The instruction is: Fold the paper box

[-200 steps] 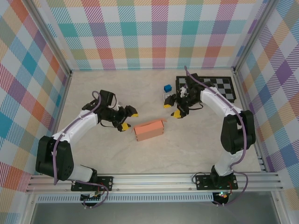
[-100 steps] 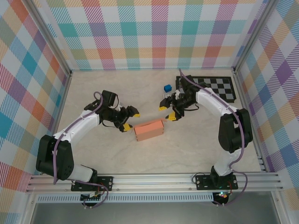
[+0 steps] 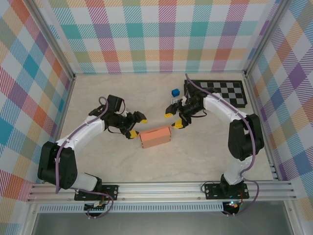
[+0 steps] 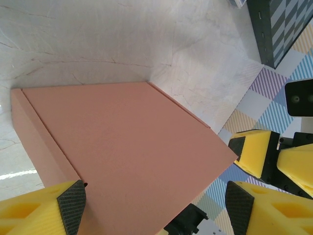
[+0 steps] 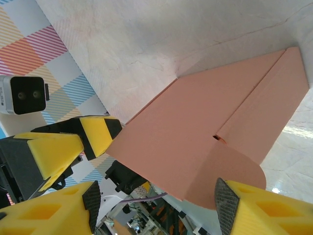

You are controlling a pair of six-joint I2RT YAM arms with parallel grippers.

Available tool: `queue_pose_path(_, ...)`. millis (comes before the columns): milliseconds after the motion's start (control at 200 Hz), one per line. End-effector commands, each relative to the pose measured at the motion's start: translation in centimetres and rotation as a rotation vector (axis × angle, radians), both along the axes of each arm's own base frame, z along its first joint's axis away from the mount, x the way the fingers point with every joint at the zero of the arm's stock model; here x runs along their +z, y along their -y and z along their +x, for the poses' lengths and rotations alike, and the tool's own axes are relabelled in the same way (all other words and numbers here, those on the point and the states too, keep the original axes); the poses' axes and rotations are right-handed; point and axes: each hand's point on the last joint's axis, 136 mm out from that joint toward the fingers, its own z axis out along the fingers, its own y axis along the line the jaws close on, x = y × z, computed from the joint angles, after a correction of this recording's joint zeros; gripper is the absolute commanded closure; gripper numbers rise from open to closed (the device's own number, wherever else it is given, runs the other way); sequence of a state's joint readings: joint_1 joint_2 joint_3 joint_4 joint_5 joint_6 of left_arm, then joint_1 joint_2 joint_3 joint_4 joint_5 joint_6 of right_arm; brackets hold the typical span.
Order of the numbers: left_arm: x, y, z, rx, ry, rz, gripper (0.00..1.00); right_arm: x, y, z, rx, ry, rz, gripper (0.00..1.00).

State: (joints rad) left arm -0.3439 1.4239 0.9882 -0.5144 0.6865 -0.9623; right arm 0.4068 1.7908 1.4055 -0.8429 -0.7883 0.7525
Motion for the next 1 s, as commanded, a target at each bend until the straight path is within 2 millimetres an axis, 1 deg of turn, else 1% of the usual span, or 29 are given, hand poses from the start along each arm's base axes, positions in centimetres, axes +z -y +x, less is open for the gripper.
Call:
queue_pose_path(0,0.3,0.8,0.0,0.002,0.009,-0.018,0.22,-0.4,-0.6,-0.8,0.000,-0.053,0.015,0.35)
queue_pose_path(275,0.1,1.7,0.2,0.008,0.010,-0.031,0.23,-0.8,-1.1,-1.3,-0.028,-0.079,0.012,0.37)
queue_pose_path(455,0.5,1.9,1.4,0.003,0.045,-0.029,0.23,-0.9,-0.9,-1.0,-0.062,-0.062,-0.018,0.37)
queue_pose_path(545,0.6,0.9,2.4,-0.010,0.063,0.015,0.22,-0.6,-0.7,-0.5,-0.075,-0.049,-0.026,0.37)
queue_pose_path(645,1.3,-0.4,4.0,-0.003,0.092,0.031,0.22,-0.4,-0.6,0.1,-0.090,-0.039,-0.031,0.36)
queue_pose_path(735,2.0,-1.3,4.6,-0.014,0.116,0.055,0.21,-0.1,-0.3,0.3,-0.086,-0.020,-0.048,0.33)
queue_pose_path(805,2.5,-2.0,4.4,-0.028,0.127,0.076,0.20,0.0,0.1,0.3,-0.071,0.001,-0.064,0.33)
queue_pose_path(870,2.5,-2.5,3.6,-0.038,0.116,0.078,0.19,0.0,0.7,0.2,-0.054,0.015,-0.082,0.32)
queue_pose_path(995,1.2,-3.1,0.5,-0.081,0.049,0.085,0.19,0.0,1.8,-0.4,0.005,0.036,-0.098,0.28)
